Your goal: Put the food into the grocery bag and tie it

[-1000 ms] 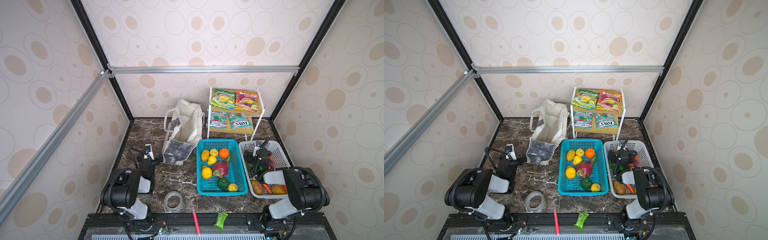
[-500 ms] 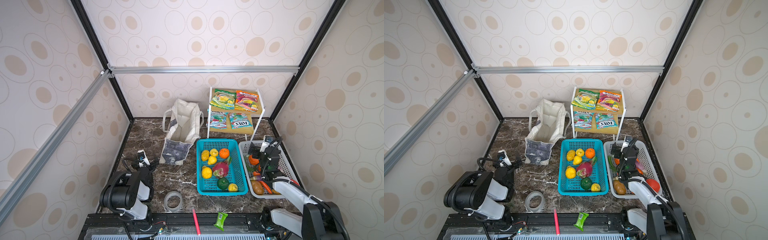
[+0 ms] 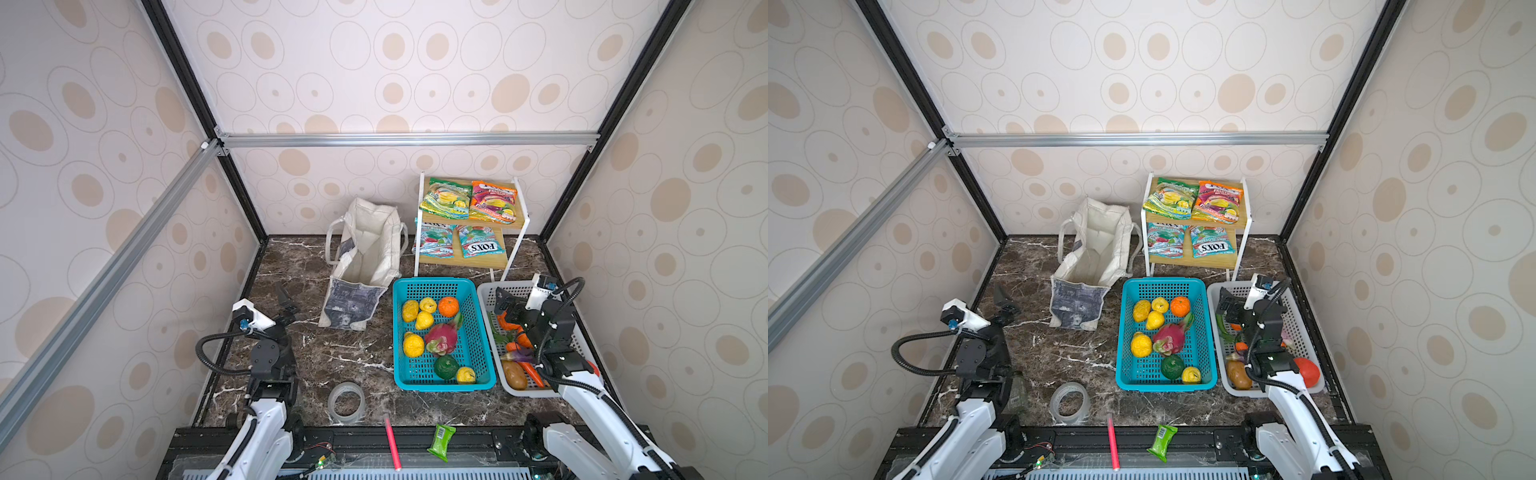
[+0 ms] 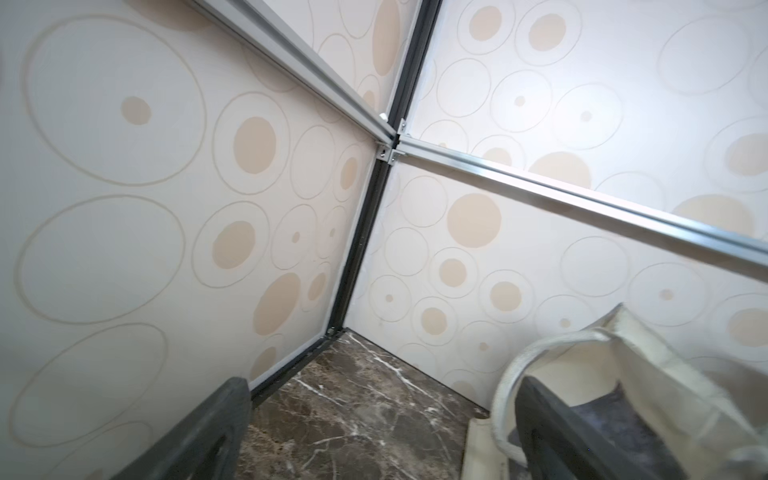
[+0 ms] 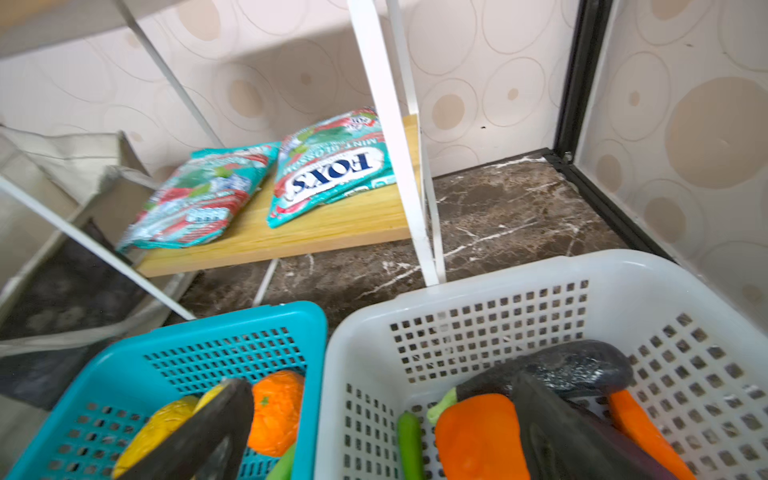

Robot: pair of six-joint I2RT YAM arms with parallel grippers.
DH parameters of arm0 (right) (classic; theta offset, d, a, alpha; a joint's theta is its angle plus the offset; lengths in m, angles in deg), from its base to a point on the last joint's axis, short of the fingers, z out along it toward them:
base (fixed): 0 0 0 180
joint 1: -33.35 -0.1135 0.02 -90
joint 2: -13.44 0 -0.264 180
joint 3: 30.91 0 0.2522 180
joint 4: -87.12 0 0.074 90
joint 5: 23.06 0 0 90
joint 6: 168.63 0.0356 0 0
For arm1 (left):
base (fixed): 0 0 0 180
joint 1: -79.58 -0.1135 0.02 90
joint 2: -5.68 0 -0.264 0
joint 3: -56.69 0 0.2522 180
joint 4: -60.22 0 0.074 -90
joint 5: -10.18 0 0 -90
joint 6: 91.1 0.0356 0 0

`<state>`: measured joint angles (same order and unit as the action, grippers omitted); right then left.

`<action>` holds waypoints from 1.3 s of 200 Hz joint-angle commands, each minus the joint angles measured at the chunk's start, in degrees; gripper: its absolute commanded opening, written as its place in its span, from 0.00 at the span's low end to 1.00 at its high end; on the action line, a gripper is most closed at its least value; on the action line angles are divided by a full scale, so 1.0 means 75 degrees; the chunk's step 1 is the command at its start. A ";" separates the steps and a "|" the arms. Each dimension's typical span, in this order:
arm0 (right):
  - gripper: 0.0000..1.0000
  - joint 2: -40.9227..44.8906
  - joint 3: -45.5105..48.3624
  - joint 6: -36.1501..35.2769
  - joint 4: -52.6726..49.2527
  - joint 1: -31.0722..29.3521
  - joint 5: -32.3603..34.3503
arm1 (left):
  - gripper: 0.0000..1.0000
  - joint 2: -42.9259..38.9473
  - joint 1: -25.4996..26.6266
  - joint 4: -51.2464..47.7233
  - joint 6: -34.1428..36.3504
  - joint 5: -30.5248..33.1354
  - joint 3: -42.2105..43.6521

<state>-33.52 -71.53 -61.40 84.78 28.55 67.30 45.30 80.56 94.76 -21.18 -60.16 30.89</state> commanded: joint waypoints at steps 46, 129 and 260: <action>1.00 0.0051 -0.1437 0.0314 -0.1839 0.0000 -0.3685 | 0.99 -0.1120 -0.0028 -0.1342 -0.2307 -0.2317 -0.1167; 1.00 -0.0144 -0.2321 0.0693 -0.3012 -0.0859 -0.3698 | 0.99 0.1518 0.1032 -0.7799 -0.0621 -0.4448 -0.6931; 0.99 -0.0514 -0.2416 0.1284 -0.2802 -0.1845 -0.3121 | 0.98 0.7748 0.5764 -1.3528 0.0863 0.1221 -1.2664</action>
<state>-38.17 -89.03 -52.09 64.22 14.87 43.78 102.74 122.98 0.79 -16.22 -58.09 -61.58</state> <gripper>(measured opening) 0.996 0.984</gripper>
